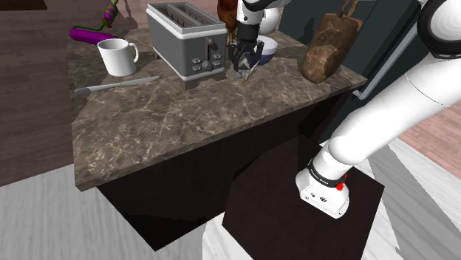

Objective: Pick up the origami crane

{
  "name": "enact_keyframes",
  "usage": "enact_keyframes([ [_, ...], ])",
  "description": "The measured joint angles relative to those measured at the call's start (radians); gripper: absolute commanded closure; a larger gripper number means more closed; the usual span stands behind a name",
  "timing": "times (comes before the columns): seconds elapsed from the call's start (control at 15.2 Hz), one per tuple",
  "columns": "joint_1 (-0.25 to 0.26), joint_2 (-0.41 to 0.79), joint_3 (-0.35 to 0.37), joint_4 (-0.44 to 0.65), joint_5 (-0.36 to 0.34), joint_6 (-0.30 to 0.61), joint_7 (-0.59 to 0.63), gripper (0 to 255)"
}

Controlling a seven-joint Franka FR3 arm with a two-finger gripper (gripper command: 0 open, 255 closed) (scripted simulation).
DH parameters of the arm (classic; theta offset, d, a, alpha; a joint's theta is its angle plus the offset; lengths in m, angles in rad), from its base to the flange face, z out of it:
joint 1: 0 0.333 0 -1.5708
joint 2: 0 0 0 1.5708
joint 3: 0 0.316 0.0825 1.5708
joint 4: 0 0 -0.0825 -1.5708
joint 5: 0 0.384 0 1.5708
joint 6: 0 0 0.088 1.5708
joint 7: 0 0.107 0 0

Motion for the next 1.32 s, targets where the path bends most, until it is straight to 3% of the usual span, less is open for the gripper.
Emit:
enact_keyframes([
  [0.33, 0.0, 0.0, 0.001, 0.004, 0.0, -0.006, 0.001, 255],
  [1.32, 0.001, 0.001, 0.001, 0.194, 0.0, -0.197, 0.007, 255],
])
